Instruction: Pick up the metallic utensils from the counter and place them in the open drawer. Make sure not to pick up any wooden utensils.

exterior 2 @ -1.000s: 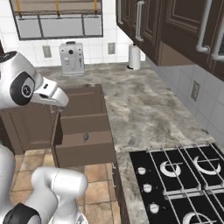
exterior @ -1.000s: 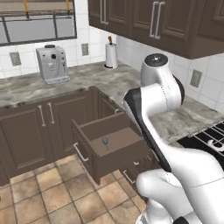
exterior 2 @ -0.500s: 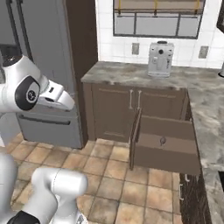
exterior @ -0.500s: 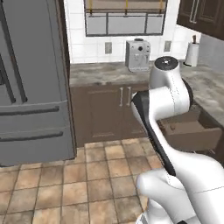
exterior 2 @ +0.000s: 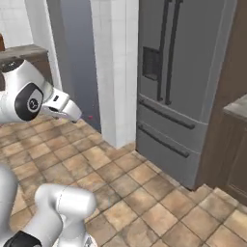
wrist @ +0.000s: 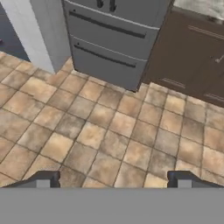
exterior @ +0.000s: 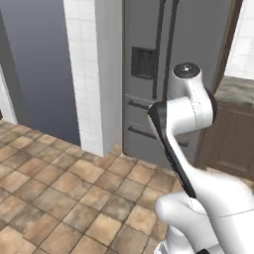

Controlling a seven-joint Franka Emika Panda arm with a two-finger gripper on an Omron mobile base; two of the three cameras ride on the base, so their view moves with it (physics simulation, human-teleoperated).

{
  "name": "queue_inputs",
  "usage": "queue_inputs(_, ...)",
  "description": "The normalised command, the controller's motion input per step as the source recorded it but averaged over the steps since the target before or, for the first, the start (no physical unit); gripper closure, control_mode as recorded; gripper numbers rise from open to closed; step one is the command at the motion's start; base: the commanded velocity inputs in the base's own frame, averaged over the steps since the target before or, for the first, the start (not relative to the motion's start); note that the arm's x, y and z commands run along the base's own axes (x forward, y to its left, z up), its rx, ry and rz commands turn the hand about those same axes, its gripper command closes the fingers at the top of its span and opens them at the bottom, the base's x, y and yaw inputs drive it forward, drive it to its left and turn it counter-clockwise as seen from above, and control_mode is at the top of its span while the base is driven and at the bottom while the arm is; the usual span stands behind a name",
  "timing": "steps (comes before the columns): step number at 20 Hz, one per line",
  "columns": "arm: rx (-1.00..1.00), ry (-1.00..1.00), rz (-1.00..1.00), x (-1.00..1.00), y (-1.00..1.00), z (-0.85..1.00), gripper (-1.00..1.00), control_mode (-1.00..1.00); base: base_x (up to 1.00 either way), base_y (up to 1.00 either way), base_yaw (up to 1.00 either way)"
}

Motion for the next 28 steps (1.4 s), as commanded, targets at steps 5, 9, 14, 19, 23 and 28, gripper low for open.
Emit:
queue_inputs(5, 0.0, 0.0, 0.0, 0.0, 0.0, 0.0, -1.0, 1.0, 0.52, 0.07, 0.97)
queue_inputs(9, 0.0, 0.0, 0.0, 0.0, 0.0, 0.0, -1.0, 1.0, 0.81, 0.0, 0.81)
queue_inputs(14, 0.0, 0.0, 0.0, 0.0, 0.0, 0.0, -1.0, 1.0, 0.94, -0.2, 0.64)
queue_inputs(19, 0.0, 0.0, 0.0, 0.0, 0.0, 0.0, -1.0, 1.0, 1.0, -0.5, 0.47)
queue_inputs(23, 0.0, 0.0, 0.0, 0.0, 0.0, 0.0, -1.0, 1.0, 1.0, -0.46, 0.46)
queue_inputs(28, 0.0, 0.0, 0.0, 0.0, 0.0, 0.0, -1.0, 1.0, 1.0, -0.36, 0.58)
